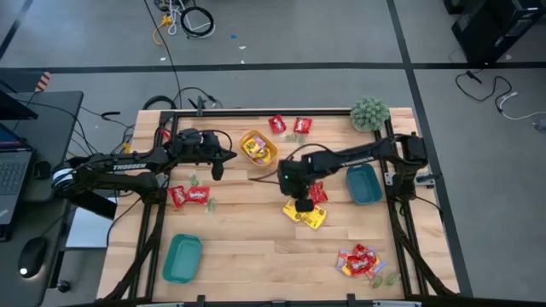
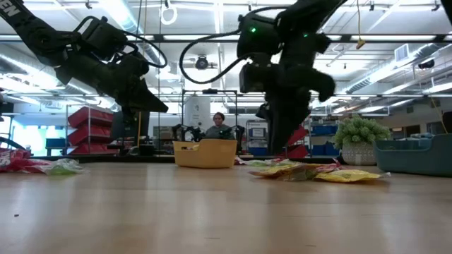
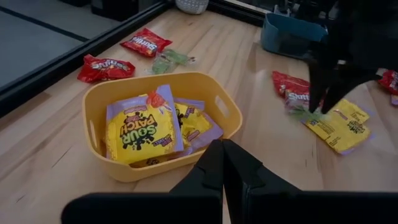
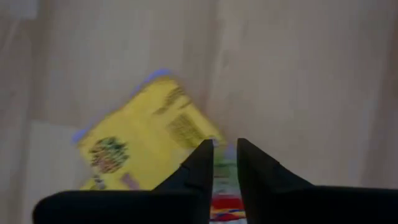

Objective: Sort candy
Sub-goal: Put the packet of yellow candy into the yellow bin

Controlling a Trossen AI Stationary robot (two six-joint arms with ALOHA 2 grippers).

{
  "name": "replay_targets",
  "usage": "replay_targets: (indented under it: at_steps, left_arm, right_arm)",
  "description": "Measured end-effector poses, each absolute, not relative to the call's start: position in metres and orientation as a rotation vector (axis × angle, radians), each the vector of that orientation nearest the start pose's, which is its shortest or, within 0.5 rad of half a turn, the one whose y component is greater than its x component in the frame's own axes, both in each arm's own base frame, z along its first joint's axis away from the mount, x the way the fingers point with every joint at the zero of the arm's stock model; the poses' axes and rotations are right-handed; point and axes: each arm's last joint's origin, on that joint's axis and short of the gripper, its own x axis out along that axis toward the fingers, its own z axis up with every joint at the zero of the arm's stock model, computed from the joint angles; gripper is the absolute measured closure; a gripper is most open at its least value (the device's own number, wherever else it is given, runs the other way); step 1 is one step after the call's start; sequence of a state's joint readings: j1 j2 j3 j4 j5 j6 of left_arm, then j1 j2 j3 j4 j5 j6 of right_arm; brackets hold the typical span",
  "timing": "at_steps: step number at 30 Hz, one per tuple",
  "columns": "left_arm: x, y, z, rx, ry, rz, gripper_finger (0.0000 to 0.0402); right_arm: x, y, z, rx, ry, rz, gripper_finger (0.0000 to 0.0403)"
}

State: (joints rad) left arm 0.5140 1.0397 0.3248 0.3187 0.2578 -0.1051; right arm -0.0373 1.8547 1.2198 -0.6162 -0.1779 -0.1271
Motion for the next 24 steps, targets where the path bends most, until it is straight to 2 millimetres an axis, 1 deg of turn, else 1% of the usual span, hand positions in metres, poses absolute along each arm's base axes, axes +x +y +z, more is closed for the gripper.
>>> replay_targets:
  at_steps: [6, 9, 12, 15, 17, 19, 22, 24]
  left_arm:
    - [0.177, 0.091, 0.179, -0.256, 0.356, 0.271, 0.0400]
    - [0.177, 0.091, 0.179, -0.255, 0.356, 0.267, 0.0400]
    - [0.177, 0.091, 0.179, -0.255, 0.355, 0.266, 0.0401]
    - [0.177, 0.091, 0.179, -0.255, 0.356, 0.266, 0.0401]
    - [0.177, 0.091, 0.179, -0.255, 0.356, 0.266, 0.0401]
    - [0.177, 0.091, 0.179, -0.255, 0.356, 0.266, 0.0401]
    - [0.177, 0.091, 0.179, -0.255, 0.356, 0.266, 0.0401]
    - [0.177, 0.091, 0.179, -0.255, 0.356, 0.266, 0.0401]
  right_arm:
    - [0.344, 0.029, 0.159, -0.038, 1.291, 0.286, 0.0269]
    - [0.338, 0.046, 0.153, -0.115, 1.312, 0.284, 0.0229]
    - [0.331, 0.059, 0.147, -0.210, 1.333, 0.252, 0.0197]
    - [0.326, 0.066, 0.142, -0.268, 1.337, 0.231, 0.0179]
    - [0.327, 0.067, 0.141, -0.278, 1.322, 0.223, 0.0177]
    - [0.327, 0.067, 0.140, -0.286, 1.309, 0.217, 0.0188]
    - [0.328, 0.067, 0.140, -0.290, 1.303, 0.213, 0.0231]
    - [0.327, 0.067, 0.140, -0.293, 1.304, 0.214, 0.0274]
